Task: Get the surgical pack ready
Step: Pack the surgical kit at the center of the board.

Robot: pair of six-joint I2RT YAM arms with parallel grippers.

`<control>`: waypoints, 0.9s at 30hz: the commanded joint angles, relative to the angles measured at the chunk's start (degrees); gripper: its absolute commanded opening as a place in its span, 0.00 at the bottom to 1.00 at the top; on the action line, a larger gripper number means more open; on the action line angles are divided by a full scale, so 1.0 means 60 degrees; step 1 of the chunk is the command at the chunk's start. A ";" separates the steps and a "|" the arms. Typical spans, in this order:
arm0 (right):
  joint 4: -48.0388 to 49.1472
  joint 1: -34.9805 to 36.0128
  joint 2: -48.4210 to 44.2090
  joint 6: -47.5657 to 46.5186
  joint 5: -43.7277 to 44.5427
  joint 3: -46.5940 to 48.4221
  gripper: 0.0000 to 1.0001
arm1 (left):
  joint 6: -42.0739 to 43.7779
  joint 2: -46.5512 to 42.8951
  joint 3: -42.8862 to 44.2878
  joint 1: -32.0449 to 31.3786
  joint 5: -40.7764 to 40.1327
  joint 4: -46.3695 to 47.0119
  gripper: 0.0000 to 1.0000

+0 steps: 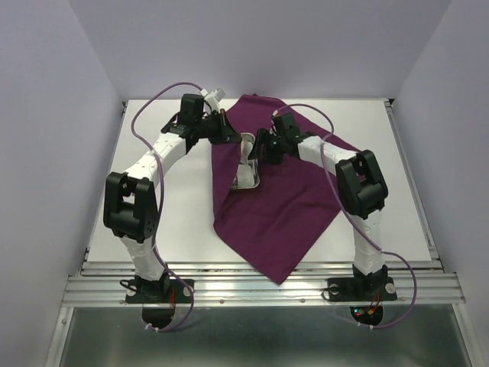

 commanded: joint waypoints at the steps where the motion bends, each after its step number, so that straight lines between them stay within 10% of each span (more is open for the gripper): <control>1: 0.0450 -0.0336 -0.1596 0.0006 0.0761 -0.0816 0.75 | -0.0026 0.0306 0.0653 -0.0182 -0.0018 0.0496 0.00; 27: 0.0362 -0.0864 -0.5701 0.0211 0.3796 -0.5494 0.78 | 0.0457 0.3147 0.2658 -0.1691 -0.0677 -0.0366 0.03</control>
